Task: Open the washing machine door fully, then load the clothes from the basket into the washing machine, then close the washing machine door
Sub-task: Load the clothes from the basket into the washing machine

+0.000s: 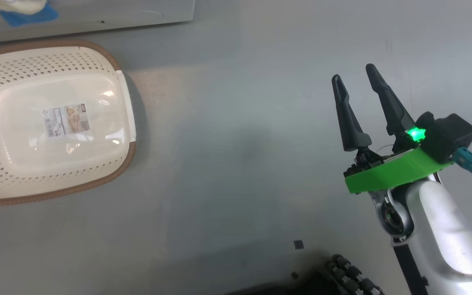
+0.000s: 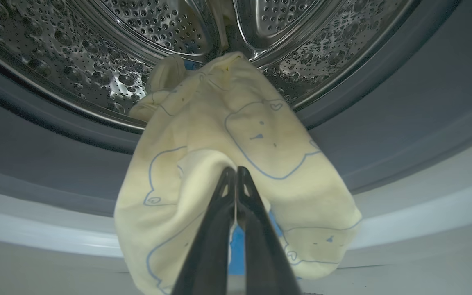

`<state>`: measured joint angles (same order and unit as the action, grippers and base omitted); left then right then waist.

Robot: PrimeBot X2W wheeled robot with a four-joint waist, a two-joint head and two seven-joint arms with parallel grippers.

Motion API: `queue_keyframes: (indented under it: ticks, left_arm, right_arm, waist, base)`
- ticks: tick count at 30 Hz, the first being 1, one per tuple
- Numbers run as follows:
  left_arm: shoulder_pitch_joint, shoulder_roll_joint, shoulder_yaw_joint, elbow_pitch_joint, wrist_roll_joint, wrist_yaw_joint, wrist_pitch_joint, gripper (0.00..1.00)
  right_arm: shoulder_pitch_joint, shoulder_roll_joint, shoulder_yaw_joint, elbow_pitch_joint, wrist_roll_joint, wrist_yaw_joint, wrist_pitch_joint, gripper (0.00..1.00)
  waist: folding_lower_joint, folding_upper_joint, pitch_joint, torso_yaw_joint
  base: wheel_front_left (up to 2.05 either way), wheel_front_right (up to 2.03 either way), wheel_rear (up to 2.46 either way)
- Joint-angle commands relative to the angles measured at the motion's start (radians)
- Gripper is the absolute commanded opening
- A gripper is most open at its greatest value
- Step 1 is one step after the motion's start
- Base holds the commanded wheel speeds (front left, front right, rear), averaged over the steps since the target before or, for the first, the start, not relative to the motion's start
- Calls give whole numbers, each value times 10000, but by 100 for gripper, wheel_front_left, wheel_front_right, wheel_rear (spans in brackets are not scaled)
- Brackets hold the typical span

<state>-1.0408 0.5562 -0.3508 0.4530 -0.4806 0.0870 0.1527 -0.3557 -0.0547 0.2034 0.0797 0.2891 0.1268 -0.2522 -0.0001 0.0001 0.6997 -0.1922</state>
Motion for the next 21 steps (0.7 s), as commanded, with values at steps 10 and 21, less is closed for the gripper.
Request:
queue_keyframes:
  ticks: [10, 21]
  left_arm:
    - [-1432, 2345, 722, -2134, 422, 207, 2087, 0]
    - [-3424, 3298, 886, -819, 980, -6, 2240, 0]
  right_arm:
    - [-218, 36, 565, -268, 552, 39, -95, 100]
    - [-513, 43, 927, -202, 1263, 39, -95, 100]
  waist:
    - [1, -1, 788, -1028]
    - [1, -1, 1625, -2110]
  base:
    - [0, 0, 0]
    - [0, 0, 0]
